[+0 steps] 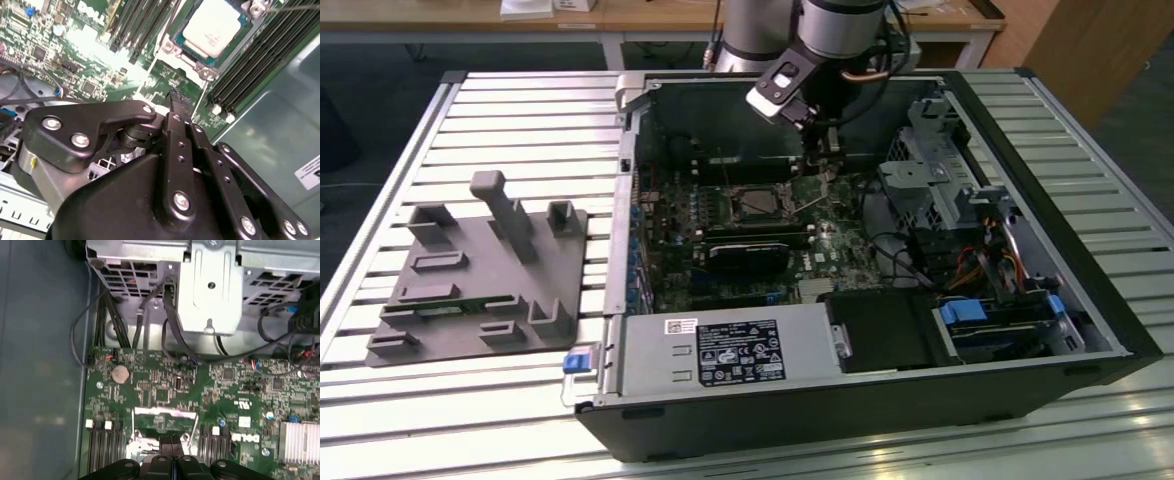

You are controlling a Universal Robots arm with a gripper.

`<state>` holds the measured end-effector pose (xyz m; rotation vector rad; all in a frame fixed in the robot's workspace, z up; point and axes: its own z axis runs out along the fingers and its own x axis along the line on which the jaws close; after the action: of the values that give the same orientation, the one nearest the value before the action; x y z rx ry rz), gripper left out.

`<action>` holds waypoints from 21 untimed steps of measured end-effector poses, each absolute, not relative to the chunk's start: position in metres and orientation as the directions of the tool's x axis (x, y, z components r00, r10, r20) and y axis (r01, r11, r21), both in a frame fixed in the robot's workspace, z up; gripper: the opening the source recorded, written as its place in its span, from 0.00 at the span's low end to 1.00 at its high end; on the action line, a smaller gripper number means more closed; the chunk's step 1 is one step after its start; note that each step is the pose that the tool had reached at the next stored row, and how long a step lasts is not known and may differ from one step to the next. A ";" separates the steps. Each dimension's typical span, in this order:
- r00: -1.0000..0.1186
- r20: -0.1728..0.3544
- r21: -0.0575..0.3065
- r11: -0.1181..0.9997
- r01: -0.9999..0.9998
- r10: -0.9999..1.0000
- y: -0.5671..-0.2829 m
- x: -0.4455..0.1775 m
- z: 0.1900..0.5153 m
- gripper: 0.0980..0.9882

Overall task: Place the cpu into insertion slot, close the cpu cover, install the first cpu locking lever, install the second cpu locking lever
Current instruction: 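Close the cpu cover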

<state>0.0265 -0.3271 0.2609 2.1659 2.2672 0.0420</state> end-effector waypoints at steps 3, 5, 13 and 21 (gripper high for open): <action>-0.046 0.014 0.023 0.045 0.999 0.999 -0.325 0.031 0.260 0.01; -0.045 0.014 0.023 0.045 0.999 0.999 -0.323 0.035 0.259 0.01; -0.045 0.014 0.023 0.045 0.999 0.999 -0.323 0.046 0.257 0.01; -0.045 0.014 0.023 0.045 0.999 0.999 -0.321 0.057 0.254 0.01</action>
<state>0.0567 -0.3212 0.2541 2.1663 2.2665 0.0419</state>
